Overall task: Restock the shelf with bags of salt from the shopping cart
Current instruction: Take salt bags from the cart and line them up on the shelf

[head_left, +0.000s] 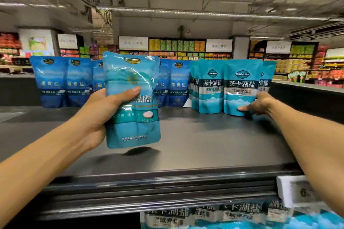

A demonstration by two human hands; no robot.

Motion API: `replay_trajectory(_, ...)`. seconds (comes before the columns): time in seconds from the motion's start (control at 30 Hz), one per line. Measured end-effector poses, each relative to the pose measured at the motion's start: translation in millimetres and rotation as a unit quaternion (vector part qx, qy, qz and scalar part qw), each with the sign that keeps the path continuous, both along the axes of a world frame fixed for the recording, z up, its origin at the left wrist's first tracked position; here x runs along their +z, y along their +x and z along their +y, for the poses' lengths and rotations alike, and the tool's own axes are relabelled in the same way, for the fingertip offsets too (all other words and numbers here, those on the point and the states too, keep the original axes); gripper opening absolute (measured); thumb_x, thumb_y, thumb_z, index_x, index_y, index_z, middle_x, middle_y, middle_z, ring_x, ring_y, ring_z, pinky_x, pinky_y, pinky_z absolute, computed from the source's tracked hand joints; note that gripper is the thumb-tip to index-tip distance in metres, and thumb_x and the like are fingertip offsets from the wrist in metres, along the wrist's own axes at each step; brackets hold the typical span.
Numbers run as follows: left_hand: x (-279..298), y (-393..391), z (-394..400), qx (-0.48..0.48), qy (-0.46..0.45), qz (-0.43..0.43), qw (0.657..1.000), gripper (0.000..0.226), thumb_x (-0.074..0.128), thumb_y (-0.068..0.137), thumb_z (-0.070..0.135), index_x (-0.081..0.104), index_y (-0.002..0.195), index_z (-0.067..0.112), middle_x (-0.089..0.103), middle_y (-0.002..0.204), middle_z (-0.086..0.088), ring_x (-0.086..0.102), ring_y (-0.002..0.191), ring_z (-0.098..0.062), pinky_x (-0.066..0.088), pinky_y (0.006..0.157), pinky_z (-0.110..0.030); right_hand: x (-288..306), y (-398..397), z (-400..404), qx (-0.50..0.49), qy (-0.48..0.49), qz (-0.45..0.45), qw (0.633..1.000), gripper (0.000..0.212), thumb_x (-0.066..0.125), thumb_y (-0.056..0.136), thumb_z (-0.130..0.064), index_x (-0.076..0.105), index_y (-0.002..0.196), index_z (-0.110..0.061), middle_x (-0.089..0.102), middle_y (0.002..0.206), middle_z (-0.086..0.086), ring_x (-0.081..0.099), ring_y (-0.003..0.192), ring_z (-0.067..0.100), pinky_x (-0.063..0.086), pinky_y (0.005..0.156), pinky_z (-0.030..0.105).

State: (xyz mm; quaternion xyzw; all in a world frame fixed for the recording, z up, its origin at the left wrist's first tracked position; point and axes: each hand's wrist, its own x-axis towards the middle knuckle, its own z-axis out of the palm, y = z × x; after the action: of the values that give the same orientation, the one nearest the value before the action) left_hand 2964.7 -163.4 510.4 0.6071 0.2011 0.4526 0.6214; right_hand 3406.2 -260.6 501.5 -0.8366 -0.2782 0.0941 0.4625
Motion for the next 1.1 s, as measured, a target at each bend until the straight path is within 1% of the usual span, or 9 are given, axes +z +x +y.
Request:
replay_trajectory(0.27, 0, -8, -4, -0.001, 0.001, -0.009, 1.0, 0.033, 0.075, 0.079, 0.021, 0.072, 0.111, 0.014, 0.076, 0.102, -0.006, 0.075, 0.089, -0.024, 0.06, 0.061, -0.035, -4, -5, 15, -0.066, -0.077, -0.064, 0.993, 0.078, 0.091, 0.061, -0.042, 0.057, 0.118, -0.002, 0.065, 0.119, 0.018, 0.063, 0.109, 0.035, 0.052, 0.098, 0.043)
replay_trajectory(0.37, 2, -16, -10, 0.002, -0.006, -0.018, 1.0, 0.032, 0.075, 0.08, 0.02, 0.072, 0.11, 0.014, 0.076, 0.102, -0.007, 0.075, 0.088, -0.024, 0.059, 0.061, -0.036, 8, -30, 5, -0.079, -0.075, -0.131, 0.985, 0.063, 0.091, 0.063, -0.039, 0.056, 0.099, -0.001, 0.063, 0.108, 0.019, 0.061, 0.095, 0.032, 0.054, 0.079, 0.041)
replay_trajectory(0.43, 3, -21, -18, 0.003, -0.009, -0.023, 1.0, 0.031, 0.075, 0.081, 0.019, 0.071, 0.111, 0.013, 0.076, 0.102, -0.007, 0.075, 0.089, -0.023, 0.059, 0.061, -0.035, 22, -59, -1, -0.076, -0.065, -0.215, 0.971, 0.049, 0.084, 0.075, -0.039, 0.054, 0.079, -0.001, 0.061, 0.088, 0.017, 0.053, 0.076, 0.027, 0.041, 0.059, 0.033)
replay_trajectory(0.53, 3, -32, -36, 0.008, -0.011, -0.025, 1.0, 0.032, 0.073, 0.083, 0.018, 0.07, 0.115, 0.013, 0.076, 0.104, -0.007, 0.074, 0.091, -0.024, 0.06, 0.062, -0.036, 38, -126, -14, 0.015, 0.049, -0.273, 0.961, 0.032, 0.073, 0.087, -0.033, 0.067, 0.082, -0.002, 0.065, 0.081, 0.013, 0.055, 0.073, 0.023, 0.043, 0.063, 0.034)
replay_trajectory(0.6, 4, -40, -52, 0.014, -0.014, -0.024, 1.0, 0.033, 0.073, 0.084, 0.018, 0.069, 0.117, 0.013, 0.075, 0.105, -0.007, 0.074, 0.092, -0.024, 0.06, 0.064, -0.036, 43, -183, -34, 0.11, 0.16, -0.243, 0.95, 0.021, 0.07, 0.088, -0.033, 0.068, 0.091, -0.012, 0.069, 0.087, 0.007, 0.062, 0.078, 0.017, 0.052, 0.073, 0.037)
replay_trajectory(0.7, -1, -55, -79, 0.02, -0.026, -0.022, 0.999, 0.036, 0.072, 0.084, 0.019, 0.068, 0.119, 0.013, 0.075, 0.108, -0.008, 0.073, 0.095, -0.026, 0.06, 0.068, -0.041, 32, -275, -70, 0.297, 0.263, -0.127, 0.909, 0.016, 0.07, 0.089, -0.033, 0.065, 0.089, -0.018, 0.071, 0.082, 0.006, 0.067, 0.067, 0.01, 0.056, 0.061, 0.028)
replay_trajectory(0.83, -23, -83, -116, 0.02, -0.032, -0.012, 0.999, 0.038, 0.07, 0.085, 0.022, 0.067, 0.121, 0.011, 0.072, 0.113, -0.012, 0.071, 0.101, -0.031, 0.06, 0.077, -0.043, -12, -366, -96, 0.425, 0.219, -0.049, 0.877, 0.041, 0.073, 0.079, -0.053, 0.067, 0.1, -0.018, 0.074, 0.091, 0.001, 0.072, 0.081, 0.014, 0.058, 0.071, 0.032)
replay_trajectory(1.0, -76, -125, -145, 0.02, -0.057, 0.013, 0.998, 0.039, 0.069, 0.083, 0.019, 0.066, 0.119, 0.006, 0.072, 0.113, -0.016, 0.072, 0.094, -0.029, 0.059, 0.075, -0.039, -82, -422, -100, 0.483, 0.218, 0.105, 0.842, 0.026, 0.081, 0.08, -0.022, 0.072, 0.104, -0.02, 0.077, 0.1, -0.005, 0.073, 0.095, 0.012, 0.059, 0.088, 0.041)
replay_trajectory(1.1, -118, -151, -149, 0.03, -0.082, 0.032, 0.996, 0.036, 0.073, 0.08, 0.018, 0.07, 0.113, 0.006, 0.072, 0.11, -0.017, 0.073, 0.091, -0.029, 0.059, 0.07, -0.035, -129, -446, -98, 0.5, 0.202, 0.187, 0.821, 0.027, 0.081, 0.08, -0.016, 0.073, 0.103, -0.026, 0.077, 0.101, -0.005, 0.074, 0.094, 0.014, 0.061, 0.081, 0.034)
